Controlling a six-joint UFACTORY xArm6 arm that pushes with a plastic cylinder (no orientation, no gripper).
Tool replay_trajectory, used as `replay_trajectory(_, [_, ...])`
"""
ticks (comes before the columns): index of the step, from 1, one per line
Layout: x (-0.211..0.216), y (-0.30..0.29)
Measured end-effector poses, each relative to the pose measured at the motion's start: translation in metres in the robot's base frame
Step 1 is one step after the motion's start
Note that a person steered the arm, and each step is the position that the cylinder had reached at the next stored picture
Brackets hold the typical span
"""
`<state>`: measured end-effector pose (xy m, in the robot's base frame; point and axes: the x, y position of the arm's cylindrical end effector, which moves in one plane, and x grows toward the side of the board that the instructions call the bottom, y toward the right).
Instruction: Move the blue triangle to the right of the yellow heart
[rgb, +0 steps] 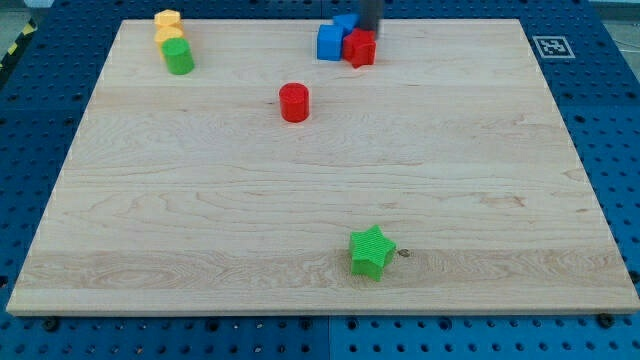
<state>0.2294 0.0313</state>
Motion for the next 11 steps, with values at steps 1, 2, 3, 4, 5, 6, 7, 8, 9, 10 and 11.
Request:
replay_trajectory(1, [0.000, -0.065])
replay_trajectory(2, [0.000, -0.090])
replay_trajectory(3, [0.000, -0.066])
replay_trajectory(4, [-0.002, -0.022])
replay_trajectory(5, [-0.022, -0.011])
replay_trajectory(6, [-0.036, -0.036])
replay_trajectory(7, [-0.035, -0.056])
replay_trajectory(8, [-0.038, -0.126])
replay_trajectory(9, [-0.038, -0.191])
replay_trajectory(10, [-0.038, -0.198])
replay_trajectory(11, [-0.038, -0.192])
